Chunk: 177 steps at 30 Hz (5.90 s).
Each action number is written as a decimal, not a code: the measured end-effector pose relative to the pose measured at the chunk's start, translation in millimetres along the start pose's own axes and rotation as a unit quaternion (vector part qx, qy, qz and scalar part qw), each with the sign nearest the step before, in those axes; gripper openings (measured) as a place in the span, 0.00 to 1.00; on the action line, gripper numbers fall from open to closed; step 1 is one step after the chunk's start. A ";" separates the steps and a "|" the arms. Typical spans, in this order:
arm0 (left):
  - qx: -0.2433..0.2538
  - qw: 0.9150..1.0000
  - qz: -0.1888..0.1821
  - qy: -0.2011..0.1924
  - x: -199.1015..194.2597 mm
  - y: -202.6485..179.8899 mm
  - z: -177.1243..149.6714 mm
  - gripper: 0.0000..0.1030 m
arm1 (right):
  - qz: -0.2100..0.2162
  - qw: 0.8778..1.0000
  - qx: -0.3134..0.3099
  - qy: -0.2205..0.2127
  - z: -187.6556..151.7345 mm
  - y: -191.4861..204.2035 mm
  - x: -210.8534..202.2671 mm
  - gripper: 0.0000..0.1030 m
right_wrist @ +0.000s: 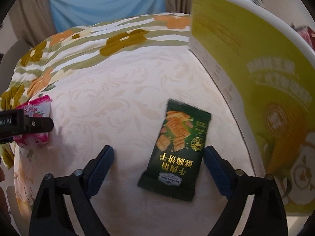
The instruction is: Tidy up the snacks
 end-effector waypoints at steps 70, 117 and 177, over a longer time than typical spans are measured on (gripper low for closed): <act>0.144 0.968 -0.145 -0.146 -157.4 -335.9 -47.6 0.63 | 0.119 0.982 -0.018 -0.145 95.5 -218.0 -223.8 0.39; 0.011 0.976 0.024 -0.214 -218.8 -250.5 -155.4 1.00 | 0.175 0.978 -0.073 -0.088 91.0 -222.1 -206.6 0.96; 0.032 0.927 0.076 -0.365 -365.1 -199.9 -295.8 1.00 | 0.101 0.968 -0.083 -0.216 -56.5 -182.5 -368.0 0.96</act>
Point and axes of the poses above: each gripper's, at about its wrist camera, not at the fingertips, and x roughly the way its jaws point, y to its left, z to its top, the point moved 1 cm from there along x, roughly the way its jaws point, and after that the axes turned 4 degrees about x, right-handed, at the moved point
